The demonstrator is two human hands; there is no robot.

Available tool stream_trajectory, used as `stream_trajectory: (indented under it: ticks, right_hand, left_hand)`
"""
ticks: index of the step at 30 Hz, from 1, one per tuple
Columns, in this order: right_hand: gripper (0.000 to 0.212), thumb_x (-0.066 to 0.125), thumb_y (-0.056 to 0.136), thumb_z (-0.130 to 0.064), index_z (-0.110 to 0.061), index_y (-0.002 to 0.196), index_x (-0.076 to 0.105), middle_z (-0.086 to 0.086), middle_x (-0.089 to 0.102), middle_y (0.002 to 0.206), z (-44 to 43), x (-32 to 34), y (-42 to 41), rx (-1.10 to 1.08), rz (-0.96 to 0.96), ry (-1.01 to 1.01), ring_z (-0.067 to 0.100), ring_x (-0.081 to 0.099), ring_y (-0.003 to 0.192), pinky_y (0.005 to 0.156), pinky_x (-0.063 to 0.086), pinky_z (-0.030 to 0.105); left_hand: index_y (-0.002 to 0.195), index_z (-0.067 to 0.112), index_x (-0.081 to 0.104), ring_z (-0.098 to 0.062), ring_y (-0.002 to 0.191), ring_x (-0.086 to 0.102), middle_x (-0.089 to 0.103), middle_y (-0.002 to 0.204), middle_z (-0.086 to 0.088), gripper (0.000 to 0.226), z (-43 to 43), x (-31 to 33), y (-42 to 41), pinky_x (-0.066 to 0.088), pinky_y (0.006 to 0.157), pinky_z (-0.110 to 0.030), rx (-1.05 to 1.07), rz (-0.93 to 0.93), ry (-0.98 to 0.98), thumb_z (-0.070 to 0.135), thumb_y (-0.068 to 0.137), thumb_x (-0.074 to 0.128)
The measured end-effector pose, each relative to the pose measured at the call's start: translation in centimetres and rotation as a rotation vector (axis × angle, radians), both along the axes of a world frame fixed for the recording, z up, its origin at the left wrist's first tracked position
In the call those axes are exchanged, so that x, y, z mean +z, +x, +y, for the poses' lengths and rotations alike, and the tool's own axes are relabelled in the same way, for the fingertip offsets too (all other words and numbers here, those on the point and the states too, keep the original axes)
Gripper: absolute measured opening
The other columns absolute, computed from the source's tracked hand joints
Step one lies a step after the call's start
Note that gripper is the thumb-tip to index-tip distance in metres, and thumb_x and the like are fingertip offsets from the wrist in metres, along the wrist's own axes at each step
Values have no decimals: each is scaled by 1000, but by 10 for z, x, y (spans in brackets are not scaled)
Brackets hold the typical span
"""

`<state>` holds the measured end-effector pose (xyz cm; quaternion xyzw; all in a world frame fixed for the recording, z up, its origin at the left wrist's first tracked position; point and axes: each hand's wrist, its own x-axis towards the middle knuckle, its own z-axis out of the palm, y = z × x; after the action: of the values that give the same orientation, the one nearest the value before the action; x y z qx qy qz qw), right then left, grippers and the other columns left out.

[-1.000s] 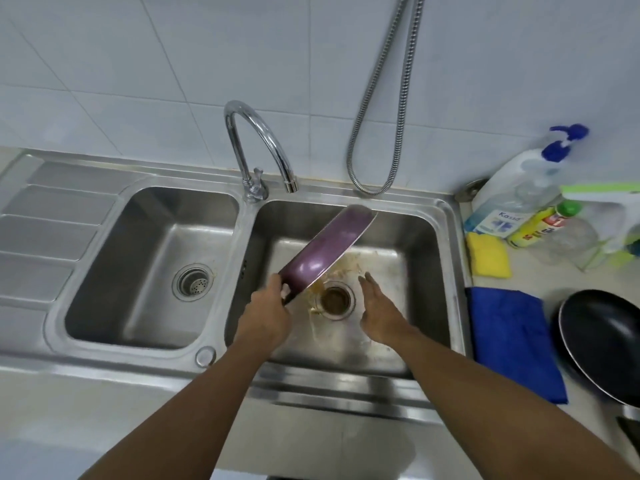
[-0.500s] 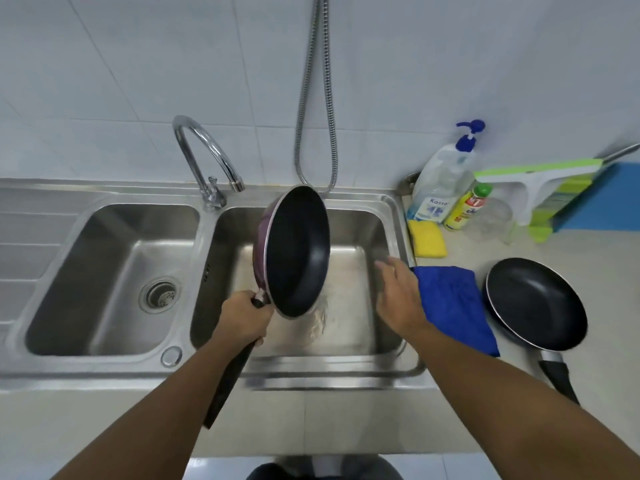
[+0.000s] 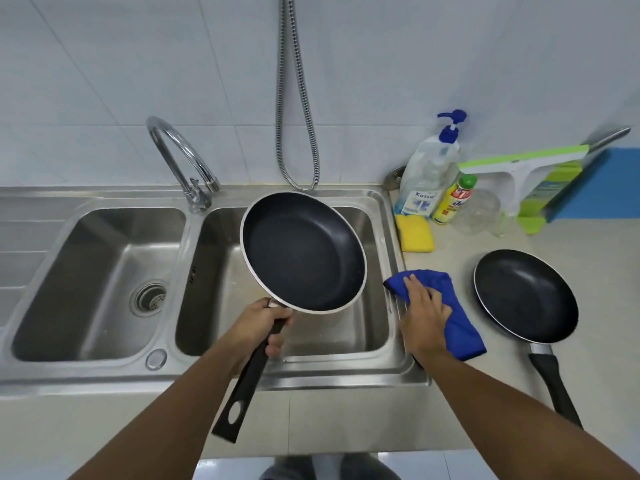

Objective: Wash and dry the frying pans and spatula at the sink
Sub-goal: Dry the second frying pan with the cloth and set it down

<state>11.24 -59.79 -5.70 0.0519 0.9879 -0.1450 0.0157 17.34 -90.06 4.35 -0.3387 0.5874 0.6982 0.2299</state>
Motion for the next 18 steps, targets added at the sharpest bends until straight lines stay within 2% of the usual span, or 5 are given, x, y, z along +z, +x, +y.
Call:
stream_trajectory:
  ticks: [4,9,14,16,18]
  right_hand:
    - [54,57,86,13,-8,136,57,15,64,123,-10,33,-36,-84,328,-378,37,56,111,99,40,39]
    - [45,50,96,4,-6,139,55,10,59,136,-95,103,-85,167,428,-721,19,51,126,112,36,23]
    - [55,45,107,-33,-17,158,31,-1,24,167,-184,118,-66,387,-48,-912,11,20,152,124,15,29]
    - [61,42,107,-37,-23,161,20,-2,18,169,-188,99,-49,569,-109,-798,12,14,155,126,12,40]
    - [57,46,104,-37,-25,159,31,-4,23,167,-169,75,-42,756,-112,-647,14,16,155,124,17,50]
  left_hand:
    - [105,2,52,-14,39,33,54,90,-16,9,7,-4,5,29,36,-21,-41,28,-52,4,99,58]
    - [109,0,55,-17,40,36,56,89,-14,15,14,5,9,34,37,-24,-170,98,-88,6,98,63]
    - [98,4,52,-19,39,34,52,81,-14,11,22,11,6,32,37,-23,-218,168,-134,3,96,63]
    - [100,2,52,-17,38,35,51,80,-14,11,21,12,4,32,37,-23,-201,192,-160,1,94,61]
    - [100,3,52,-16,37,35,49,79,-14,11,16,10,4,31,37,-22,-151,200,-168,-1,94,60]
